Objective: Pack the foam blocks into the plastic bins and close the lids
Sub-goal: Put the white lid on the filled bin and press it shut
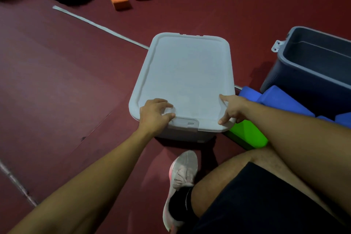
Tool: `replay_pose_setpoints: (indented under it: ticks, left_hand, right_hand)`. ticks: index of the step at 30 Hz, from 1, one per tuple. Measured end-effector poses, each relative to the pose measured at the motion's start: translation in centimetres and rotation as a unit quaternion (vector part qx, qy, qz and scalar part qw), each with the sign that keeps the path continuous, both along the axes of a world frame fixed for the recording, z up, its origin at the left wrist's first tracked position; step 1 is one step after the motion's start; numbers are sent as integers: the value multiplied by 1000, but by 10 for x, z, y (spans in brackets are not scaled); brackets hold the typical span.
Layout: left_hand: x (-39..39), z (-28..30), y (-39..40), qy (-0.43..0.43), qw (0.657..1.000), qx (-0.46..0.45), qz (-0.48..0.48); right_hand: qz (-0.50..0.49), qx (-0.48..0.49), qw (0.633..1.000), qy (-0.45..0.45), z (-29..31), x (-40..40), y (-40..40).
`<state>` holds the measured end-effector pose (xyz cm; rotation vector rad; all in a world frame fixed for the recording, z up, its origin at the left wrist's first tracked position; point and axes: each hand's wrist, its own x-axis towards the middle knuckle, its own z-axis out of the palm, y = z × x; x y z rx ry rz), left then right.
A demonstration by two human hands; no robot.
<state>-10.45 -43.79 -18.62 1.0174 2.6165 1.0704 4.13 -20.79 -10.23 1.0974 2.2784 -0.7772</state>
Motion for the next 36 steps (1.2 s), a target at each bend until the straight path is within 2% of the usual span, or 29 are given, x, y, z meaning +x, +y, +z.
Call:
replay_pose_setpoints:
  ticks: [3,5,7,10,12,14,16,18,20,24,27,29,32,34,36]
  left_hand:
    - [-22,14,1,-13,999,-42,11]
    - [-31,20,6,-6,995,-96,24]
    - [-36,22,15,15,993,-115,30]
    - [-42,18,22,16,992,-119,47]
    - [-47,12,15,24,989,-131,65]
    - [-45,5,8,50,988,-135,53]
    - [-41,1,5,63,988,-137,41]
    - [-39,-1,5,65,987,-144,40]
    - [-41,0,4,69,985,-154,45]
    - [-43,10,6,68,981,-164,79]
    - [-47,20,14,65,981,-142,116]
    - [-50,18,19,63,985,-132,94]
    - [-48,4,13,51,984,-153,70]
    - [-42,-6,6,78,980,-175,54]
    - [-39,-7,5,87,979,-176,53]
  right_hand:
    - [-11,-31,999,39,-8,-9,-24]
    - [-45,-132,986,96,-21,-17,-45]
    - [-61,-255,957,128,-34,-27,-70]
    - [7,-353,931,91,-32,-43,-102]
    - [-10,-319,943,97,-30,-52,-97]
    - [-91,-261,945,173,-32,-59,-75]
    - [-158,-239,929,235,-35,-60,-57]
    - [-208,-270,906,252,-41,-60,-56]
    - [-243,-300,891,241,-45,-62,-69]
    - [-277,-294,881,244,-45,-65,-92]
    - [-272,-331,875,225,-49,-54,-130]
    - [-267,-357,872,204,-49,-48,-154]
    - [-313,-236,885,252,-51,-59,-128]
    - [-371,-174,860,304,-45,-65,-95]
    - [-414,-190,826,333,-46,-68,-73]
